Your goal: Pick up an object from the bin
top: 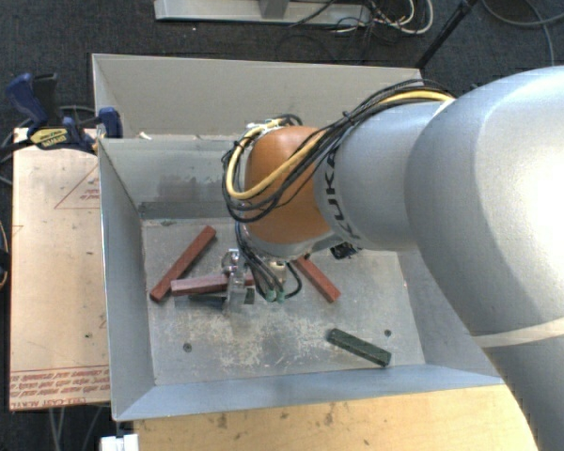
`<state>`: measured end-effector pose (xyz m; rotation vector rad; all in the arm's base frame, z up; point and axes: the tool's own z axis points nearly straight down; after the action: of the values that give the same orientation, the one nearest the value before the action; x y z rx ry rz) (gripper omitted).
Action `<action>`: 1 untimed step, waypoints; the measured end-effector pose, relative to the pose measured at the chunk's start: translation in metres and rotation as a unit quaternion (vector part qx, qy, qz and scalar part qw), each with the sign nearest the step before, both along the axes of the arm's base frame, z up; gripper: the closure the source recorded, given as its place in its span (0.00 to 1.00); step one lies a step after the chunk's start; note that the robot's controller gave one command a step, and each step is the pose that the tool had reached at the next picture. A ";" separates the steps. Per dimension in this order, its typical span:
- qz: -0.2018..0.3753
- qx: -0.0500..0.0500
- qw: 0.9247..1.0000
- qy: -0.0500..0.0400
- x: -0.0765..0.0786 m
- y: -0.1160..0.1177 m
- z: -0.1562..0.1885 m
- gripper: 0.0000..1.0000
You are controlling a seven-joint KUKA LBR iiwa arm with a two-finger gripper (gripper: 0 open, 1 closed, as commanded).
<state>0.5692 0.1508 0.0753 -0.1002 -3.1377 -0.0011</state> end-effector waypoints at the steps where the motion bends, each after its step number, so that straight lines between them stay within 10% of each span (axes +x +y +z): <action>1: 0.000 0.000 1.000 -0.001 0.000 0.000 0.008 1.00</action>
Offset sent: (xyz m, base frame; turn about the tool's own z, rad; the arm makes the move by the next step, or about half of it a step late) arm 0.0002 -0.0001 0.1051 0.0000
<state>0.5697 0.1509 0.0832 -0.1006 -3.1396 -0.0018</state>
